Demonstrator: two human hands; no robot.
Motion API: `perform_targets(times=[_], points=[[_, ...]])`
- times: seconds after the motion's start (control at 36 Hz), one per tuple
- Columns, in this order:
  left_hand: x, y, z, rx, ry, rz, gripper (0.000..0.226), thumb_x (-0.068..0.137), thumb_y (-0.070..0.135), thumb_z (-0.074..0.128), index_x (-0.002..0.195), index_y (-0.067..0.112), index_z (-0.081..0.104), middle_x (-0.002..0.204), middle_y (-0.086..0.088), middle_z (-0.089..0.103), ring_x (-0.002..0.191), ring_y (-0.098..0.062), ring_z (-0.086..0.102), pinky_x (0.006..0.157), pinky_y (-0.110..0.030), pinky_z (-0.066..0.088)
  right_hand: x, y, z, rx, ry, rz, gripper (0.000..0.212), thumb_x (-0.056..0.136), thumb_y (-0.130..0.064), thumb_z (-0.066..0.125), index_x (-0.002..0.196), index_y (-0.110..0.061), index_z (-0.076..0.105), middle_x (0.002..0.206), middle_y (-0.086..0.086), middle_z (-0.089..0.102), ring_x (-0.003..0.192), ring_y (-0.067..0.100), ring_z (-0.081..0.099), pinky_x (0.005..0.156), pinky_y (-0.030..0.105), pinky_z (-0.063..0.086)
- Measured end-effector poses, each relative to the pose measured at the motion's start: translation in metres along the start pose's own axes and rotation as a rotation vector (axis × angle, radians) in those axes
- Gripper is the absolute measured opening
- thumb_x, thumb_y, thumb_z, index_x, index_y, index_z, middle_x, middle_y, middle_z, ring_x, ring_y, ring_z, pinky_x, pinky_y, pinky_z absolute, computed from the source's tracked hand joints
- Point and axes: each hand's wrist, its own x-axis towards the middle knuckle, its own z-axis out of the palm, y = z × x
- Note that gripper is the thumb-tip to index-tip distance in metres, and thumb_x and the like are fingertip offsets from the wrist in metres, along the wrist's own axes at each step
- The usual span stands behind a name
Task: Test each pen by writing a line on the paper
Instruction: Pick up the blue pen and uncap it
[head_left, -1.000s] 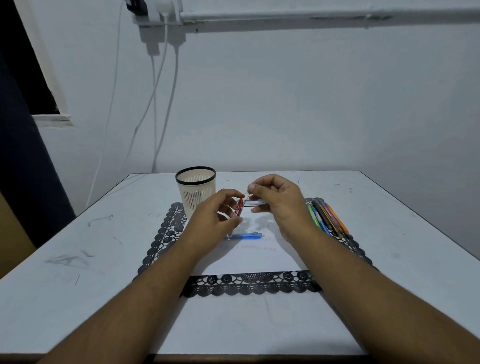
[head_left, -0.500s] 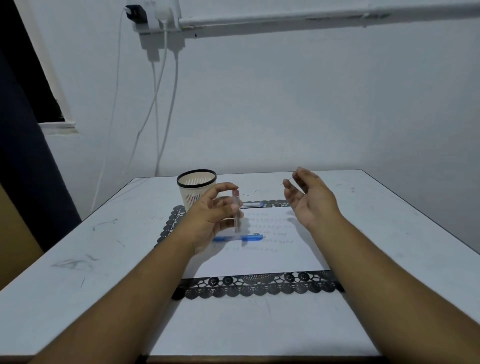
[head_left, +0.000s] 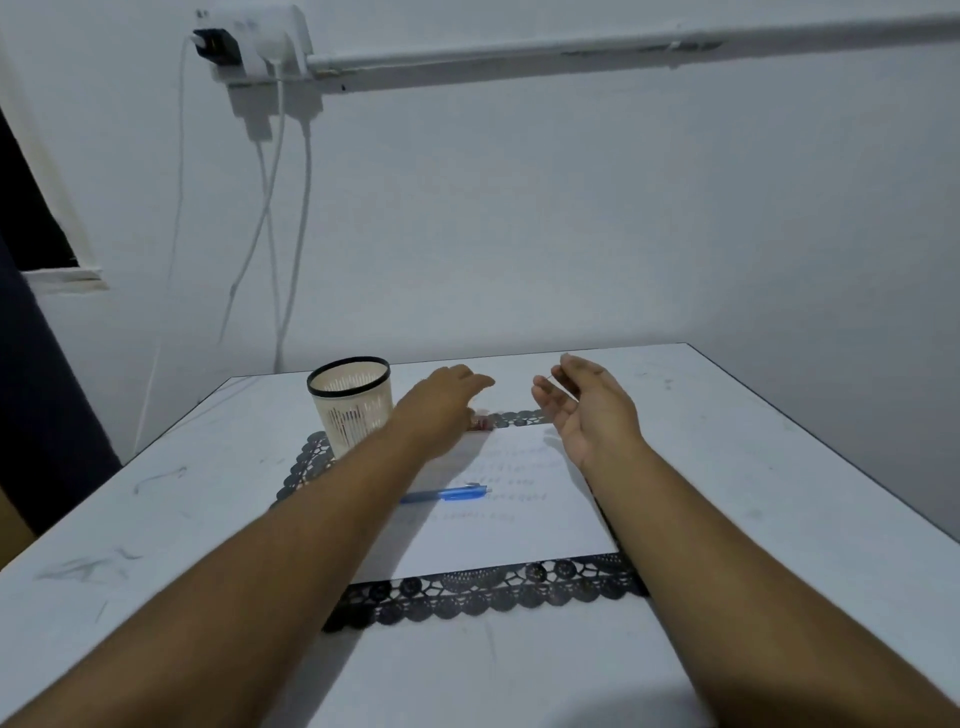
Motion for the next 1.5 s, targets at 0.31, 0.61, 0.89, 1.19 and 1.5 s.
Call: perform_targets(times=[0.31, 0.61, 0.89, 1.19, 1.5], points=[[-0.091, -0.005, -0.037, -0.305, -0.185, 0.089, 0.013, 0.091, 0.034, 0.074, 0.103, 0.037, 0.070, 0.100, 0.021, 0.064, 0.094, 0.006, 0.057, 0.077, -0.019, 0.047, -0.004, 0.012, 0.005, -0.224, -0.096, -0.023, 0.005, 0.099, -0.008, 0.069, 0.097, -0.005, 0.066, 0.084, 0.011, 0.067, 0.073, 0.029, 0.073, 0.069, 0.036, 0.063], [-0.109, -0.002, -0.015, -0.243, -0.140, -0.007, 0.012, 0.099, 0.022, 0.061, 0.106, 0.029, 0.067, 0.098, 0.016, 0.057, 0.087, -0.002, 0.052, 0.072, -0.012, 0.039, -0.011, 0.025, 0.002, -0.481, -0.156, -0.103, 0.006, 0.099, -0.008, 0.070, 0.102, -0.003, 0.069, 0.089, 0.014, 0.071, 0.073, 0.029, 0.075, 0.059, 0.031, 0.060], [-0.112, -0.019, -0.024, -0.541, 0.109, -0.067, 0.010, 0.104, 0.017, 0.057, 0.110, 0.023, 0.063, 0.106, 0.006, 0.064, 0.093, -0.010, 0.060, 0.081, -0.026, 0.049, -0.017, 0.027, 0.011, -0.470, -0.148, -0.148, 0.005, 0.105, -0.012, 0.060, 0.105, -0.008, 0.062, 0.089, 0.013, 0.070, 0.073, 0.032, 0.075, 0.057, 0.034, 0.060], [-0.113, -0.003, -0.022, -0.860, 0.133, -0.120, 0.010, 0.105, 0.004, 0.052, 0.109, 0.012, 0.057, 0.084, -0.003, 0.070, 0.074, -0.010, 0.066, 0.071, -0.016, 0.051, -0.041, 0.029, 0.034, -0.533, -0.247, -0.385, 0.005, 0.107, -0.014, 0.057, 0.103, -0.012, 0.059, 0.091, 0.012, 0.070, 0.079, 0.036, 0.077, 0.060, 0.039, 0.062], [-0.111, -0.003, -0.019, -0.872, 0.131, -0.102, 0.012, 0.105, 0.004, 0.053, 0.106, 0.016, 0.056, 0.084, -0.008, 0.067, 0.073, -0.013, 0.065, 0.073, -0.025, 0.053, -0.047, 0.031, 0.035, -0.591, -0.260, -0.429, 0.002, 0.104, -0.012, 0.062, 0.104, -0.012, 0.061, 0.089, 0.008, 0.069, 0.079, 0.035, 0.076, 0.064, 0.048, 0.065]])
